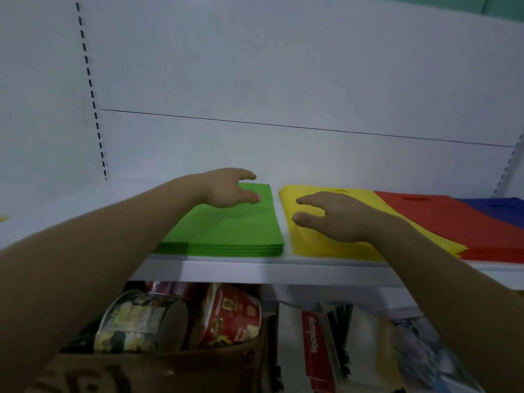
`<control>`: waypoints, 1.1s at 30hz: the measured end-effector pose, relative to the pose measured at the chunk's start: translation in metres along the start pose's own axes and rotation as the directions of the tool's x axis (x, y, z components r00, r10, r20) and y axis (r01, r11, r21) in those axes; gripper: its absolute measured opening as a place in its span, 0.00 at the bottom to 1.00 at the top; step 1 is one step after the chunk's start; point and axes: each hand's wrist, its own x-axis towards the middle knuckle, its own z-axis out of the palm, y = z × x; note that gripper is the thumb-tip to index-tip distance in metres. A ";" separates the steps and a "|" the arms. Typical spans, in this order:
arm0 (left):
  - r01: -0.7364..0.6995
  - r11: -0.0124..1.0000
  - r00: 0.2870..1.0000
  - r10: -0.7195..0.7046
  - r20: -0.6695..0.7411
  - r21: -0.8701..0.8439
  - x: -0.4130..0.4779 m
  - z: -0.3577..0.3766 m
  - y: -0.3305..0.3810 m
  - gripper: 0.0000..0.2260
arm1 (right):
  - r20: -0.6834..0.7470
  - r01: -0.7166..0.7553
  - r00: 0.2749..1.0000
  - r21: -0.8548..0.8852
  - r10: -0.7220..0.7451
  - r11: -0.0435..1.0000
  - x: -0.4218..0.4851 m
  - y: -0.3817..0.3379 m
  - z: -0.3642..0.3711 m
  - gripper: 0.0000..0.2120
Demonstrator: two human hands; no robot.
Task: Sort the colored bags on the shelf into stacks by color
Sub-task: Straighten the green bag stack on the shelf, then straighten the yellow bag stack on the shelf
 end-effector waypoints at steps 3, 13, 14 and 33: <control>0.009 1.000 1.000 -0.009 0.009 0.013 -0.002 0.021 0.038 0.30 | 0.013 0.016 1.000 0.041 -0.016 0.999 -0.015 0.035 -0.002 0.34; -0.013 0.991 0.990 -0.005 0.142 0.130 -0.029 0.069 0.117 0.36 | 0.086 -0.094 0.992 0.015 0.092 0.995 -0.045 0.117 -0.007 0.39; -0.016 0.987 0.989 -0.008 0.145 0.160 -0.031 0.071 0.119 0.37 | 0.100 -0.111 0.989 0.000 0.111 0.994 -0.045 0.121 -0.007 0.39; -0.007 0.989 0.998 -0.004 0.069 0.150 -0.032 0.081 0.111 0.24 | 0.186 -0.179 0.965 -0.060 0.187 0.982 0.017 0.146 -0.021 0.36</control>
